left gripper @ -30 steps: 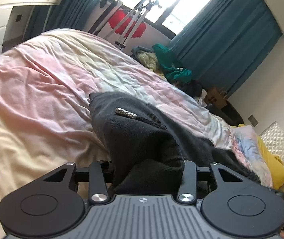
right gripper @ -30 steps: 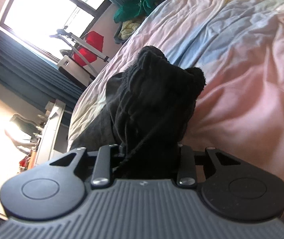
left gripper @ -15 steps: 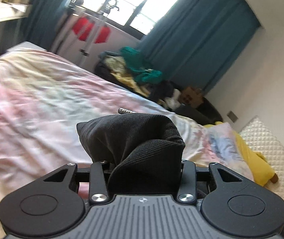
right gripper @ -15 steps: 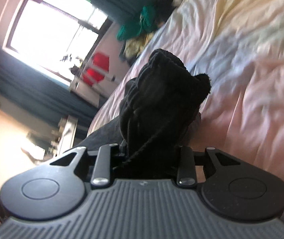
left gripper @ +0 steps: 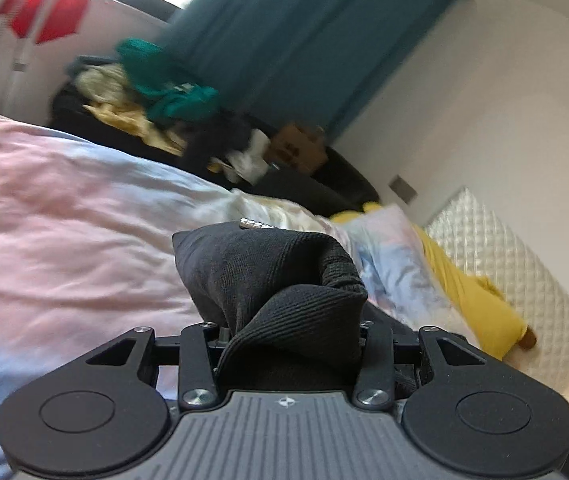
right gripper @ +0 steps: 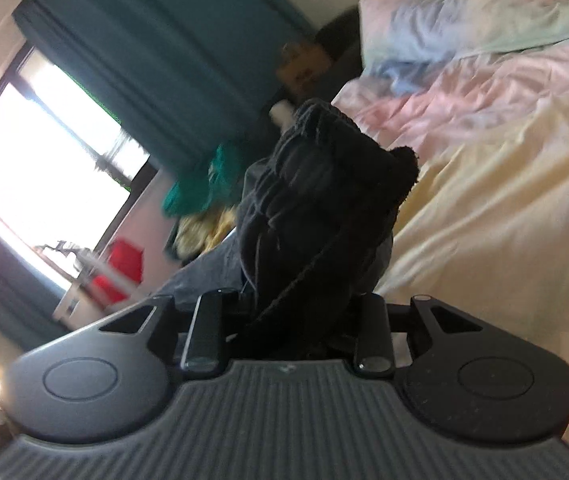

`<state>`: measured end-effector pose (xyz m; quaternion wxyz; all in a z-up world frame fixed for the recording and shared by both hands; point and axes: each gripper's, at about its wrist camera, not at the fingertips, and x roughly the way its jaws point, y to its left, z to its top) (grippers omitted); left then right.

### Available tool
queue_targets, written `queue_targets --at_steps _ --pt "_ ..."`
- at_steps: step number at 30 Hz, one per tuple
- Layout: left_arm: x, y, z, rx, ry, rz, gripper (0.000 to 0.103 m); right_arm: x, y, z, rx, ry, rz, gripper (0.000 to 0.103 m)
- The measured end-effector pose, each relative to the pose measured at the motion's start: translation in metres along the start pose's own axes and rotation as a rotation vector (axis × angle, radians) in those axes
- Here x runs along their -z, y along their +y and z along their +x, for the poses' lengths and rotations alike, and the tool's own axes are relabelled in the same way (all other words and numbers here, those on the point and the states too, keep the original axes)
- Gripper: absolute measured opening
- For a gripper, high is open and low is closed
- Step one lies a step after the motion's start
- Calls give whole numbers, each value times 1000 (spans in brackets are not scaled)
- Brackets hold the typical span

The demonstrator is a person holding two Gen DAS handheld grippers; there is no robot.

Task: Fold clothes

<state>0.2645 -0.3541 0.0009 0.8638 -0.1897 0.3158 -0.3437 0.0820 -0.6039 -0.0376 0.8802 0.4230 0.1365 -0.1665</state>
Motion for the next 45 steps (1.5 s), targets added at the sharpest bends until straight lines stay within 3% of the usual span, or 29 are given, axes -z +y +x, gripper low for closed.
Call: queue_targets --at_steps 2,5,8,10,14,18,22,28,33,39,45 --pt "19 18 29 2 30 38 43 15 -23 16 25 -35 -12 33" --pt "53 45 61 -37 96 120 47 61 -57 39 123 22 4 34" --pt "80 64 60 -43 87 205 54 92 -74 43 139 0 0 38" --pt "84 74 59 -50 118 183 56 96 -75 42 138 -14 -16 41" --pt "78 67 44 -108 154 167 57 84 -74 35 155 53 33 45" --pt "70 38 -10 -156 161 275 60 79 -60 -6 221 86 38 47" --pt "71 -2 -81 -177 109 395 60 84 -33 -52 329 57 -86 47" --pt "83 -65 -188 -199 -51 570 62 79 19 -122 263 0 -170 47" --pt "93 -99 -260 -191 -133 579 66 83 70 -181 183 -26 -296 47" --pt "114 -128 -333 -161 -186 602 66 118 120 -246 143 -73 -465 47" --pt "134 -122 -375 -178 -235 562 81 159 147 -269 115 -111 -519 47"
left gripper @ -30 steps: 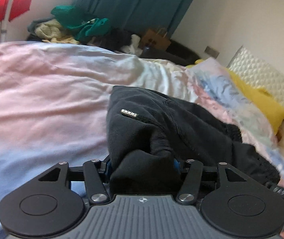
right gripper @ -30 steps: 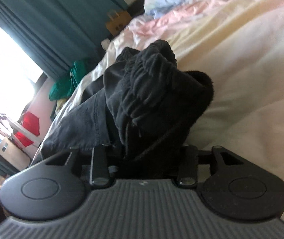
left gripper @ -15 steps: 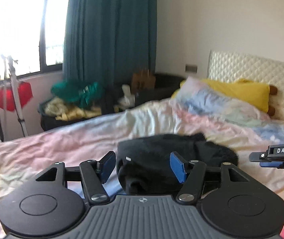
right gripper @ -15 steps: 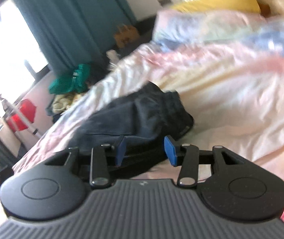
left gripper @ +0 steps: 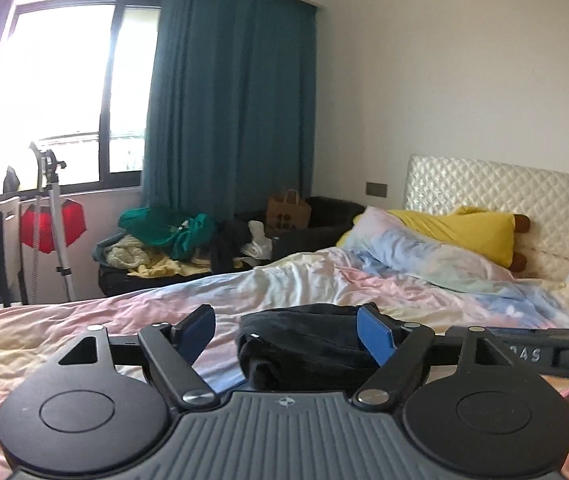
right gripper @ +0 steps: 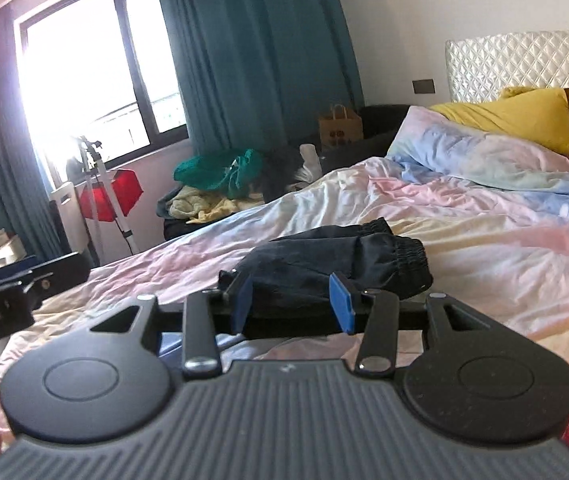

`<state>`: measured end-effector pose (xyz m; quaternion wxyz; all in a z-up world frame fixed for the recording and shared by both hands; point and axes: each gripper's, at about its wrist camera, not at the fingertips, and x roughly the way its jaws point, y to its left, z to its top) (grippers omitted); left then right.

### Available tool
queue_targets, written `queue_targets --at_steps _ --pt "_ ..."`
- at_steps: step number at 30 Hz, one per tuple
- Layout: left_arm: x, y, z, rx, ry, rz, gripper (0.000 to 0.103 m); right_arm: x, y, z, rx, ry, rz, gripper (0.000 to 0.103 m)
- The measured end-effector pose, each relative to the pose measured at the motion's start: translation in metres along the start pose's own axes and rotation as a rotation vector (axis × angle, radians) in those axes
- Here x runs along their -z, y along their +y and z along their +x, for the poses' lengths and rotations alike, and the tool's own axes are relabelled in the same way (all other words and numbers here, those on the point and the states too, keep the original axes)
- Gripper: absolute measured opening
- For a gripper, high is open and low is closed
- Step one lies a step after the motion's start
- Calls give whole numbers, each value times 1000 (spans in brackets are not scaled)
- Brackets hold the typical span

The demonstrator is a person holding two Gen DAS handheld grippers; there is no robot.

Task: Fold clothes

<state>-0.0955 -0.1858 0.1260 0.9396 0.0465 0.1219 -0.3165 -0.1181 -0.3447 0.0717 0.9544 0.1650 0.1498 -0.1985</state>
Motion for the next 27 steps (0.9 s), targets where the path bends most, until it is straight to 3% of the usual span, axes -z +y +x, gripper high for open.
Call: queue_targets --at_steps 2,5,9,10,14,27 --pt "7 5 -6 -12 -5 -14 88 10 9 1 -8 -6 -17 48" --pt "19 16 -5 -34 4 -21 99 26 18 11 -21 -22 -66 60" --pt "36 30 6 -78 25 -14 103 42 26 27 43 -39 -81 68" --pt "39 35 10 -72 35 -27 103 45 28 31 67 -46 -72 81" --pt "49 48 22 -90 38 -29 103 47 34 55 104 -51 -56 103" --pt "60 71 50 -95 88 -81 103 72 45 85 127 -14 -57 103"
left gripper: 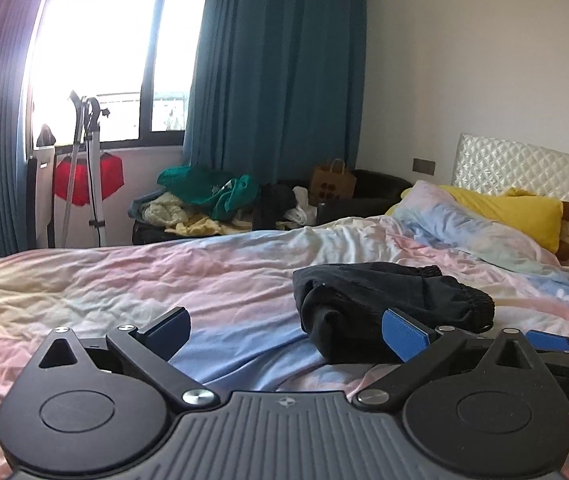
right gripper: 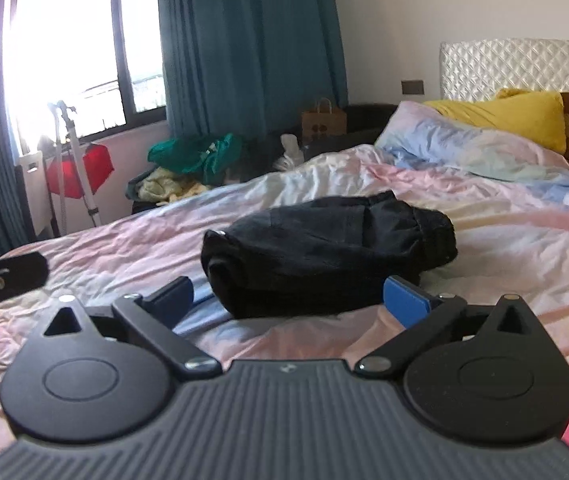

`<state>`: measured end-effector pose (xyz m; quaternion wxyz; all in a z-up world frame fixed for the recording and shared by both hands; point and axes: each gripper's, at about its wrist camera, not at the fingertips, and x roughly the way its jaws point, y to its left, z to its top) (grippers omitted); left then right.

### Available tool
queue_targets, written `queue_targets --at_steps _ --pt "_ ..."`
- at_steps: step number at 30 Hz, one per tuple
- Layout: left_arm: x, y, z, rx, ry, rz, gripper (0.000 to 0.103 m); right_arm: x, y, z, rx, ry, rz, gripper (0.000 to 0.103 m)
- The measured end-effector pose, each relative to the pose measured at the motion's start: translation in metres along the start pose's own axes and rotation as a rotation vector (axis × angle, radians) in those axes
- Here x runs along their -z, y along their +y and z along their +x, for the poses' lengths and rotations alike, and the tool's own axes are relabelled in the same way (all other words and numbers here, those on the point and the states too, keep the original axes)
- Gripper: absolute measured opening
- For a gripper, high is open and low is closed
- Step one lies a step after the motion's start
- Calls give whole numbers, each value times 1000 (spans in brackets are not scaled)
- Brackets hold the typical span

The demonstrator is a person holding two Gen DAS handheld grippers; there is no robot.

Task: Fold clothes

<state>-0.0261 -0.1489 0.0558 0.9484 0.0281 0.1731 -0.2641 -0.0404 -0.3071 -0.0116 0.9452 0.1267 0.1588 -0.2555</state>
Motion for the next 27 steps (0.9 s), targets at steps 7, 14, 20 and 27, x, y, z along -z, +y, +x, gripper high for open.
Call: queue_targets --at_steps 7,14,20,27 --pt "4 9 4 -18 39 -21 103 -2 -2 -1 12 0 18 103" --pt "3 8 2 -23 55 -7 103 -1 1 10 39 35 2 103" --pt "5 4 4 -28 63 13 103 0 5 13 47 43 -18 103" --pt "5 2 2 -50 53 41 103 -1 5 12 52 31 -23 103"
